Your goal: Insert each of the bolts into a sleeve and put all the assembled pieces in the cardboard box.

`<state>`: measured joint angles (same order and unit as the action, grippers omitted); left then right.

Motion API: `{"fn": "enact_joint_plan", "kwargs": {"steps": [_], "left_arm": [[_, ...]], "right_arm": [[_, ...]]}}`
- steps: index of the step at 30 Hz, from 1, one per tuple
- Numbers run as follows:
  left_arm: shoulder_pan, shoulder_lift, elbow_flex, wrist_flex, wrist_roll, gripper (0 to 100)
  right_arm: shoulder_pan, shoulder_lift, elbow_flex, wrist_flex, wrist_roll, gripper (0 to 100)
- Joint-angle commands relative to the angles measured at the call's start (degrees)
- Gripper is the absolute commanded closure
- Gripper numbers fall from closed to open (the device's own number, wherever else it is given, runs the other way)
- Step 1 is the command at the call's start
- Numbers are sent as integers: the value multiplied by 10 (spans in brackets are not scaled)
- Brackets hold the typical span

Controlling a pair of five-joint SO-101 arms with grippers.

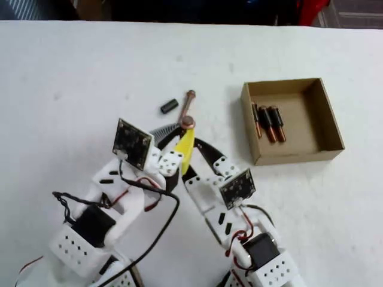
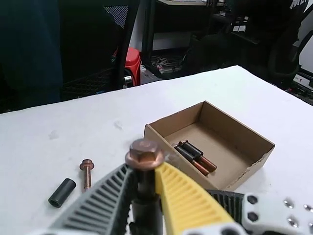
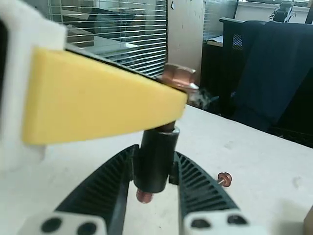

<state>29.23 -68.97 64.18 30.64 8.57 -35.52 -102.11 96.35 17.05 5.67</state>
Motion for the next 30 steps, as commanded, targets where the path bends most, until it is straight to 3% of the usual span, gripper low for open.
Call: {"fn": "enact_joint_plan", "kwargs": {"steps": [1,6,13,22,30], "left_arm": [[-6,3,0,-6,-9,976],[-6,3,-2,-7,-9,970],[-7,3,-4,-7,-6,817],[-8,3,-4,-11,-10,808],[-82,6,-4,-27,-44,807]], "right_arm": [[-7,-10,5,-12,8,981],[-7,-10,5,-12,8,981],[-7,-10,5,-12,8,981],[-6,-10,5,-12,8,981],[-7,-10,5,-12,8,981]]}}
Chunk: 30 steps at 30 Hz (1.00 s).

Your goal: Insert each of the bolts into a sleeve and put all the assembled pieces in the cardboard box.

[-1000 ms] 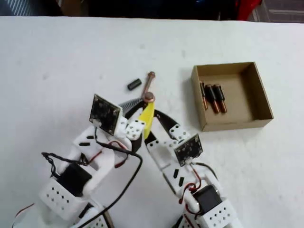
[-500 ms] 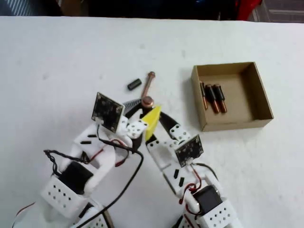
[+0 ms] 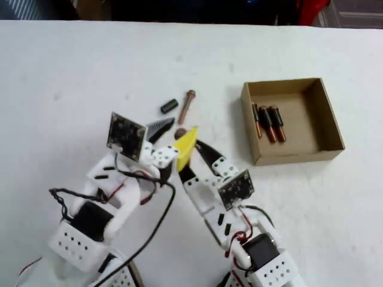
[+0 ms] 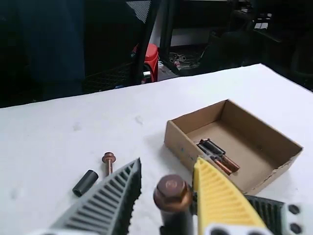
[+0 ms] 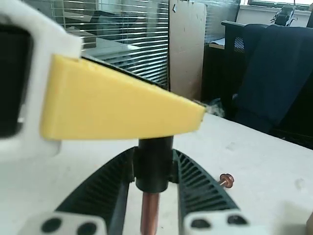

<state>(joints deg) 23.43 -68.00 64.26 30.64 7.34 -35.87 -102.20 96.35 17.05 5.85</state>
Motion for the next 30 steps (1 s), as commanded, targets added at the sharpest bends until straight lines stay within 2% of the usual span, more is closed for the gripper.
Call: {"fn": "enact_joint_plan", "kwargs": {"steps": [1,6,19,25,30], "left_arm": [[-25,-4,-5,-32,-46,807],[-22,-7,-9,-33,-57,807],[-27,-7,-111,-26,-57,812],[-43,-7,-169,59,-58,819],[-116,-7,-217,118,-59,977]], "right_arm": [[-4,-9,5,-12,6,981],[-4,-9,5,-12,6,981],[-1,-9,5,-12,4,981],[-1,-8,5,1,5,981],[0,-8,5,4,5,981]]}}
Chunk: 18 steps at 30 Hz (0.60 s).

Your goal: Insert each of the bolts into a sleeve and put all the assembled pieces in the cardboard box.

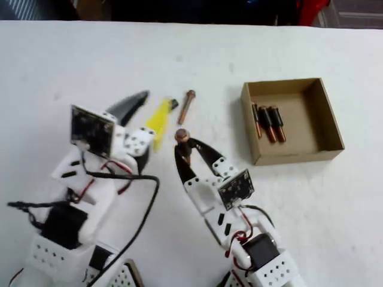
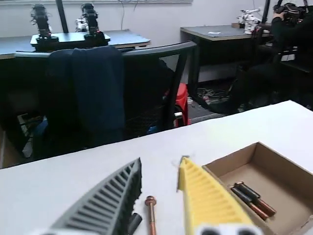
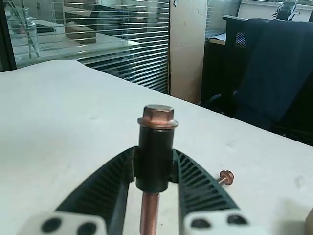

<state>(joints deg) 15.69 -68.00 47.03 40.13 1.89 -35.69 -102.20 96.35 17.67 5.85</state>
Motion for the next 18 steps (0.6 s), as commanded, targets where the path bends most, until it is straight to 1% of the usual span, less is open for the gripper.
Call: {"fn": "enact_joint_plan", "kwargs": {"steps": [1,3,6,8,12,18], "left_arm": [[-52,-7,-47,31,-4,982],[-75,-7,-47,44,-4,956],[-92,-7,-47,74,-4,967],[-93,-7,-47,106,-4,980],[-94,-7,-47,168,-4,978],[-96,-8,-46,218,-5,978]], "right_arm": [[-2,-8,5,-2,5,981],[-2,-8,5,-2,5,981],[-2,-8,5,-2,5,981],[-1,-8,5,-2,5,981],[-1,-8,5,-1,5,981],[11,-8,5,-1,6,981]]}}
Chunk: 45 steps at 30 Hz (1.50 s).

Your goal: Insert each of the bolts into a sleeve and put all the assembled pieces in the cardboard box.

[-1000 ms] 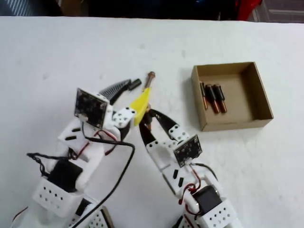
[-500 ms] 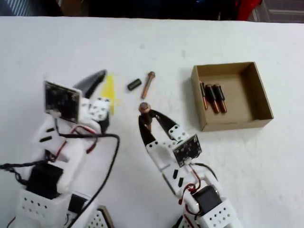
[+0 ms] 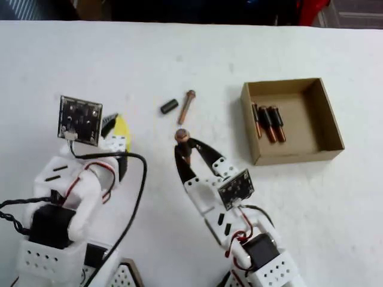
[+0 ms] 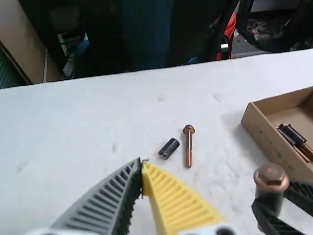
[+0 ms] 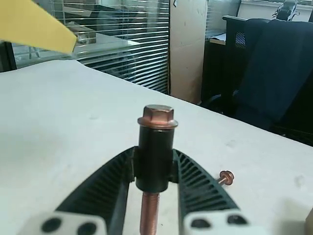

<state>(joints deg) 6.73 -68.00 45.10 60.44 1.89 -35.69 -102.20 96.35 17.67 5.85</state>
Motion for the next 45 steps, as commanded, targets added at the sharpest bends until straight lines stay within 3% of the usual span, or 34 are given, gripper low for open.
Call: {"fn": "enact_joint_plan", "kwargs": {"steps": [1,7,14,20,35,39,45], "left_arm": [[-13,-15,-26,21,-5,978],[-51,-138,76,24,-5,978],[-51,-280,220,-33,-4,979],[-51,-284,247,-27,-4,979],[-114,-288,323,-28,-4,979],[-120,-288,341,-28,-4,979],[-120,-288,370,-28,-4,979]], "right_arm": [[17,-8,5,-1,6,981],[29,-8,5,-1,5,981],[45,-8,-11,30,4,981],[79,-8,-105,162,2,981],[141,0,-262,291,5,982],[162,65,-347,335,6,982],[235,276,-482,340,7,982]]}}
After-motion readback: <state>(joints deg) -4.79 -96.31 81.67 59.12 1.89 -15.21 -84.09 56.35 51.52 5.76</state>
